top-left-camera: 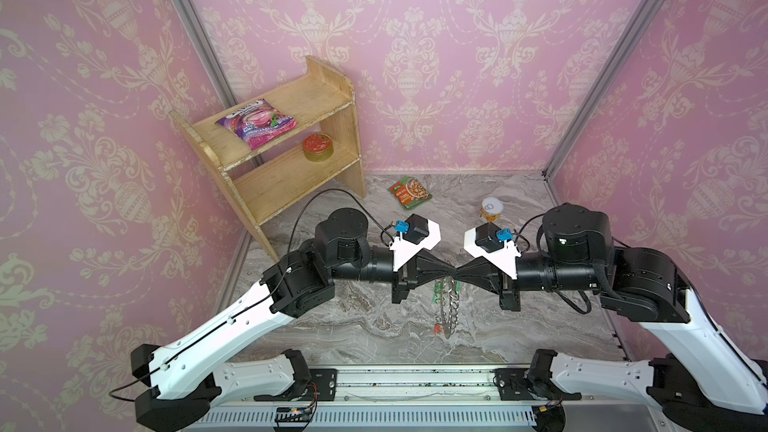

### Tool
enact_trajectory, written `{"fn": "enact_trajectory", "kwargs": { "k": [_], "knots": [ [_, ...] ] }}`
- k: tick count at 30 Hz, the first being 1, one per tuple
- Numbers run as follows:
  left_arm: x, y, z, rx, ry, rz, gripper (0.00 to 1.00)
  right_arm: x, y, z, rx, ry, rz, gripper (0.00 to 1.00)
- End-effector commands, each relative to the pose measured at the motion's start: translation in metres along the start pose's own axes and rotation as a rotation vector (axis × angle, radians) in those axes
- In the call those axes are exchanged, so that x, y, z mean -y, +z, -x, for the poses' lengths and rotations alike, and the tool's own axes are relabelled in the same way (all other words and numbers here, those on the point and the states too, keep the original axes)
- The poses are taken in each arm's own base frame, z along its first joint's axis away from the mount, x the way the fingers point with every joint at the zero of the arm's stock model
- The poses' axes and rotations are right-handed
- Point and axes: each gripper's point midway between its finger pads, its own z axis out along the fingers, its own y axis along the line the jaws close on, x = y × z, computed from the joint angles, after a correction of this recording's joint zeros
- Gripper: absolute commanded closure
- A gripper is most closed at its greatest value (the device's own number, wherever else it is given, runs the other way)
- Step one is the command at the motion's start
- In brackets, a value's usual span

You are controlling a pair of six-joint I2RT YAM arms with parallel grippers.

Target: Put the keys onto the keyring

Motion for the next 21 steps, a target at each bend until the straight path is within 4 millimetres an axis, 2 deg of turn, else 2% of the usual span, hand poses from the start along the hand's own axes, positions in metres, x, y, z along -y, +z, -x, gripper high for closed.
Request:
{"fn": "enact_trajectory", "kwargs": {
  "k": [1,4,8,15,21],
  "knots": [
    [0.000,-0.005,0.008,0.030,0.036,0.018,1.00,0.005,-0.015,0.025,0.110,-0.037,-0.044,0.89],
    [0.000,-0.013,0.022,0.111,0.086,0.050,1.00,0.006,-0.018,0.022,0.112,-0.029,-0.062,0.75],
    [0.004,-0.020,0.038,0.214,0.135,0.053,1.00,0.006,-0.027,0.021,0.142,-0.016,-0.082,0.67],
    [0.013,-0.025,0.060,0.324,0.180,0.016,1.00,0.001,-0.025,0.020,0.174,0.014,-0.052,0.67],
    [0.014,-0.024,0.065,0.345,0.189,0.005,1.00,-0.005,-0.023,0.024,0.214,0.025,-0.012,0.67]
  ]
}}
